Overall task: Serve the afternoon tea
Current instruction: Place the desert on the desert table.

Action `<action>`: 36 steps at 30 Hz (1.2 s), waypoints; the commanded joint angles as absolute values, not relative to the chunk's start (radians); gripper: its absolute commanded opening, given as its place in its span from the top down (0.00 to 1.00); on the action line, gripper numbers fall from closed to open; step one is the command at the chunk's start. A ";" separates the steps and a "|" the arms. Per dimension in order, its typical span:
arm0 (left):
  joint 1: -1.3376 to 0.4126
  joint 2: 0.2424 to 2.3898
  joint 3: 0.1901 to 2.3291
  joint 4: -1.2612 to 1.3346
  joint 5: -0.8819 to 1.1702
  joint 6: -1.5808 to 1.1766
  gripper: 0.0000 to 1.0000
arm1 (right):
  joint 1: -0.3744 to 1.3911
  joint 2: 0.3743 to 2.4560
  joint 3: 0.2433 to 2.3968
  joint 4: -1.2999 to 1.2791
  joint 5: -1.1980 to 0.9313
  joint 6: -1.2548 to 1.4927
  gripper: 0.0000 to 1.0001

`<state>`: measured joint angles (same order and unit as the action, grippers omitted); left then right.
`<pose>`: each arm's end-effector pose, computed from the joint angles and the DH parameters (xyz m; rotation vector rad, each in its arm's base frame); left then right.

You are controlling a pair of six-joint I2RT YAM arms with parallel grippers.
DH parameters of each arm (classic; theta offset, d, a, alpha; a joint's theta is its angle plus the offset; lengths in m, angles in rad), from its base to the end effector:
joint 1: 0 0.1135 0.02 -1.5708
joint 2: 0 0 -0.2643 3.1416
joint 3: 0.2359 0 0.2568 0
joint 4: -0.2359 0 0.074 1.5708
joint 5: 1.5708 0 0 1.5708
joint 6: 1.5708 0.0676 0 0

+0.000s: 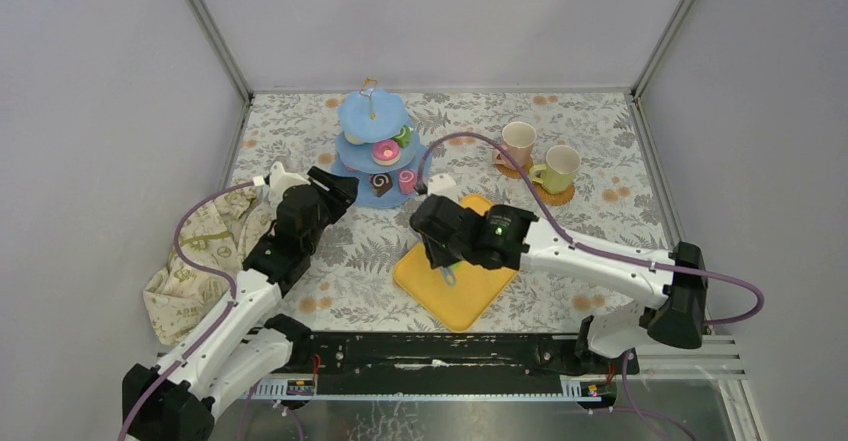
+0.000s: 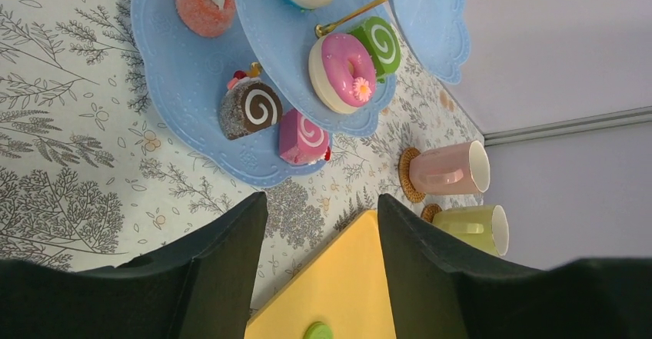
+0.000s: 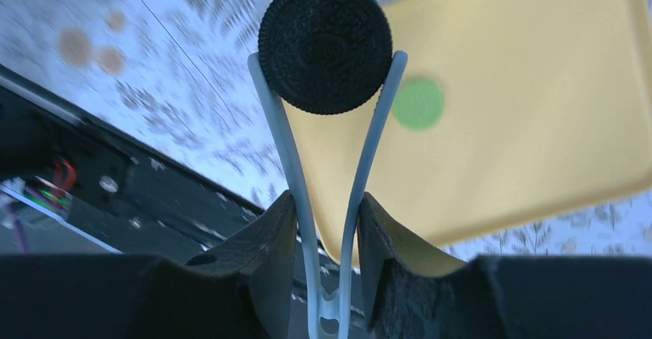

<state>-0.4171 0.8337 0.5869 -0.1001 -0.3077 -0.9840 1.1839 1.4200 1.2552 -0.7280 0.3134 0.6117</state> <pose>0.2180 -0.0742 0.2593 -0.7466 1.8069 -0.6489 0.1412 0.2914 0.2853 -0.5601 2.3876 0.4340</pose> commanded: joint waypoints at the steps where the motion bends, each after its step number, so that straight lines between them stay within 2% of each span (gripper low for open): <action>1: -0.408 0.797 0.592 -0.123 -0.316 -0.980 0.37 | 1.147 1.521 1.467 -0.754 0.377 0.506 0.68; 8: -0.397 0.757 0.554 -0.160 -0.293 -1.001 0.37 | 1.084 1.807 1.928 -0.835 0.346 0.394 0.69; 14: -0.365 0.747 0.531 -0.188 -0.239 -1.012 0.37 | 1.028 2.120 2.488 -0.978 0.289 0.347 0.70; 16: -0.357 0.738 0.526 -0.197 -0.225 -1.012 0.37 | 1.001 2.196 2.599 -0.992 0.256 0.352 0.70; 22: -0.348 0.701 0.516 -0.208 -0.214 -1.007 0.37 | 0.947 2.184 2.503 -0.851 0.196 0.375 0.71; 28: -0.347 0.695 0.507 -0.205 -0.203 -1.015 0.37 | 0.927 2.251 2.594 -0.842 0.174 0.354 0.71; 36: -0.346 0.680 0.508 -0.207 -0.205 -1.015 0.37 | 0.913 2.283 2.595 -0.791 0.155 0.348 0.70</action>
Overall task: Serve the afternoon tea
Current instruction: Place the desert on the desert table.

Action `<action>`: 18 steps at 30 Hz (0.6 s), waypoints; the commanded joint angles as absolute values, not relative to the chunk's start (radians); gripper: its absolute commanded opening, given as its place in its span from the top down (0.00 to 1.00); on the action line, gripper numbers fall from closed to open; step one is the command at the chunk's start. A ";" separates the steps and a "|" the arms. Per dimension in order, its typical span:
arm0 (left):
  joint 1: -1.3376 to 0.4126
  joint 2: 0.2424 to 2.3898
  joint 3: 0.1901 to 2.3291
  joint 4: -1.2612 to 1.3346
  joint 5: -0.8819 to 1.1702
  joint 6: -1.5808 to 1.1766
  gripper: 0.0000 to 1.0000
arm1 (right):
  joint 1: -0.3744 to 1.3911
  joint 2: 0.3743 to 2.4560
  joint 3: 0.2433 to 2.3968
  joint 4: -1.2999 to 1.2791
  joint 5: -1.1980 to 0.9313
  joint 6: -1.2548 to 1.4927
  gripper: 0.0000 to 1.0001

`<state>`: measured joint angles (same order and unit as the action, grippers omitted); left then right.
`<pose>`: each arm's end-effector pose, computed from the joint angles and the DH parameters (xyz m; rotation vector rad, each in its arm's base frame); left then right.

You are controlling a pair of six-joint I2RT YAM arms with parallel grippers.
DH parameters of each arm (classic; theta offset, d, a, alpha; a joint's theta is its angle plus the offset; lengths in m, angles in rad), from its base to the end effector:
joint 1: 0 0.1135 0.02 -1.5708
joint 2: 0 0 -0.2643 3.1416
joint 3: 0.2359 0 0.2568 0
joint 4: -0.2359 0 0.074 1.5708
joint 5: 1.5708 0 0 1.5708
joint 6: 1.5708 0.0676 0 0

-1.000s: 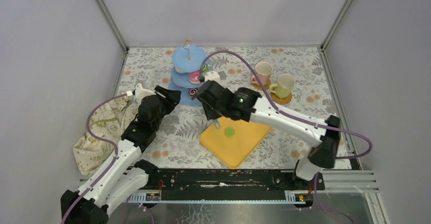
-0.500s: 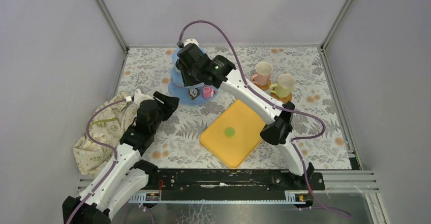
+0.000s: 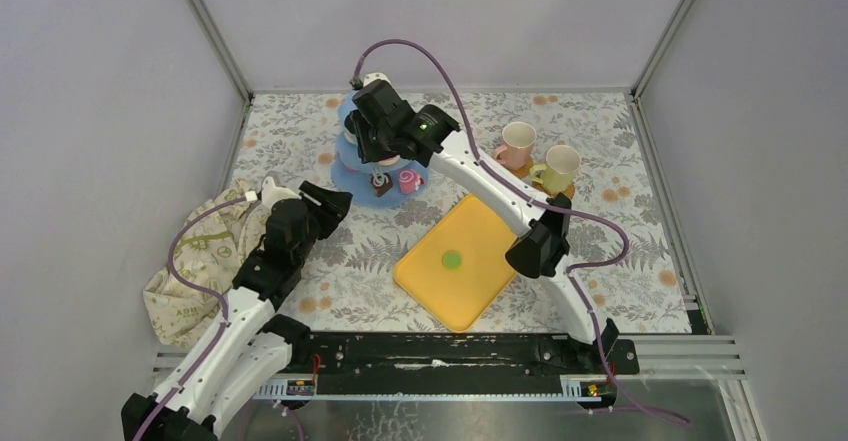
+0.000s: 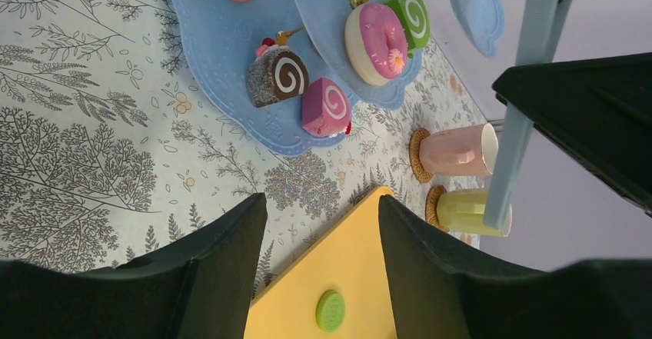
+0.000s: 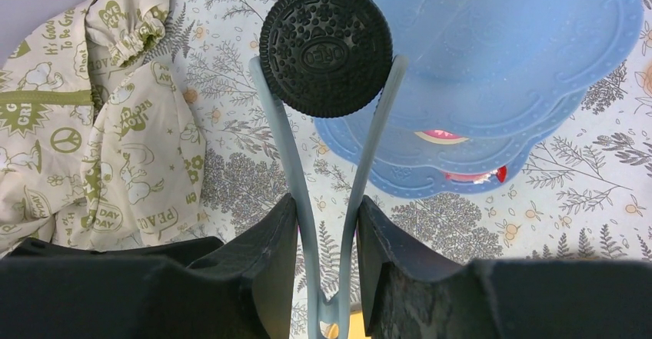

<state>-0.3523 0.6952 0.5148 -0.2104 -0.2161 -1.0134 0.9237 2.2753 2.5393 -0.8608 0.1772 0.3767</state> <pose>0.1955 -0.0564 0.2437 -0.7906 1.8542 -0.6802 0.3307 0.4179 0.3590 -0.4964 2.1540 0.5517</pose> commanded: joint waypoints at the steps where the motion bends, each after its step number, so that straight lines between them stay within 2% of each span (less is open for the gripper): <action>1: -0.347 0.681 0.509 -0.207 -0.204 -1.014 0.37 | 0.914 2.284 2.595 -0.784 0.156 0.347 0.69; 18: -0.346 0.687 0.508 -0.180 -0.187 -1.013 0.37 | 0.882 2.322 2.606 -0.738 0.156 0.344 0.58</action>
<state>-0.3519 0.6914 0.5148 -0.2111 -0.1978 -1.0145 0.8917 2.3077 2.5568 -0.7948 0.1699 0.3618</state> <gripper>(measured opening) 0.630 0.417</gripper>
